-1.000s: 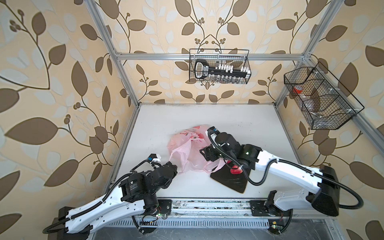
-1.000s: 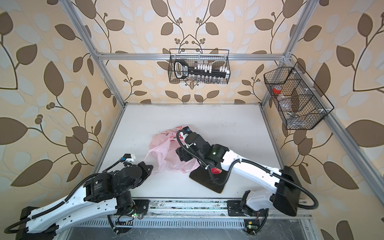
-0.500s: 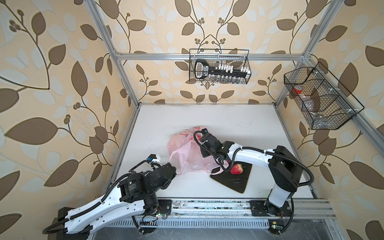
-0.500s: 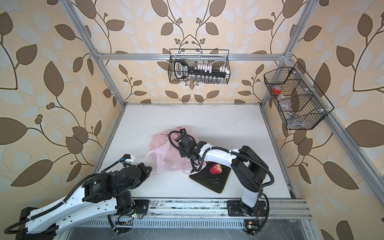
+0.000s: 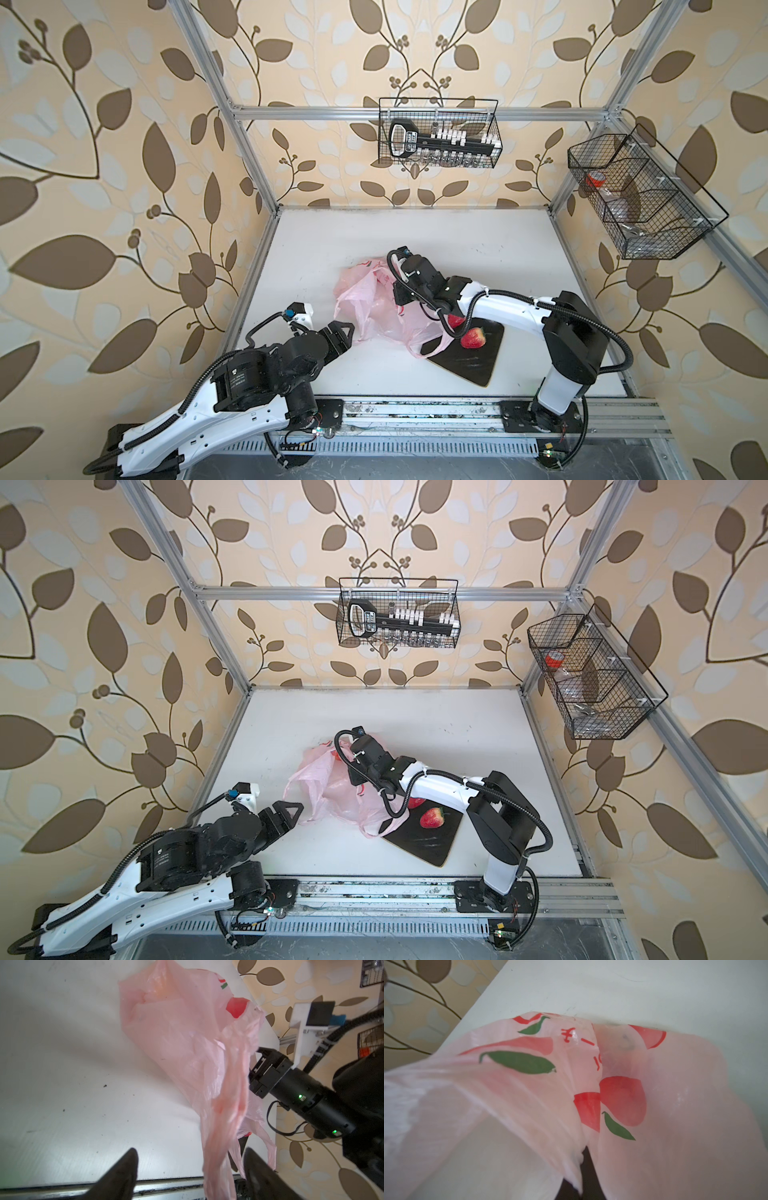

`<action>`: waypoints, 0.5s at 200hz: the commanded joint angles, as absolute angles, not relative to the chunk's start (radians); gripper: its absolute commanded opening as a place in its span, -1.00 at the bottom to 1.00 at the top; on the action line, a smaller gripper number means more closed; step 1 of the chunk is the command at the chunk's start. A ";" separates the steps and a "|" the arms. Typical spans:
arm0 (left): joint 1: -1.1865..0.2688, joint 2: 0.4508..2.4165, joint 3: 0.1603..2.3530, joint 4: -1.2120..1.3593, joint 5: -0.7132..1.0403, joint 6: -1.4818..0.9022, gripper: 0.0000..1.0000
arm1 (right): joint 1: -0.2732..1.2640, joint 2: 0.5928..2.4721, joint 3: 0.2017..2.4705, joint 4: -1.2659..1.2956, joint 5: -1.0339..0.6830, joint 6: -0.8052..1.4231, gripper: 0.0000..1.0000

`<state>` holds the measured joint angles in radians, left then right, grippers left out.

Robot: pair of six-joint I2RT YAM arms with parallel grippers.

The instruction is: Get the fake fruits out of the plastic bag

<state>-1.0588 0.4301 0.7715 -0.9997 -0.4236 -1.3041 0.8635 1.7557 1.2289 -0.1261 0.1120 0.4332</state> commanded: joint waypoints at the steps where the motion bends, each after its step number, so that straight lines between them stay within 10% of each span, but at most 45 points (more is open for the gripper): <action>1: -1.054 0.484 0.877 -1.042 -0.440 -1.140 0.91 | 0.864 1.716 1.309 -0.169 0.026 0.440 -1.00; 100: -1.053 0.834 1.104 -1.233 -0.510 -1.000 0.98 | 0.864 1.706 1.436 -0.248 -0.091 0.472 -1.00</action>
<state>-1.0588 0.7944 1.0584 -1.1400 -0.4305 -1.0164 0.8635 1.7306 1.3922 -0.2161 -0.0460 0.4561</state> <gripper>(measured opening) 0.989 0.048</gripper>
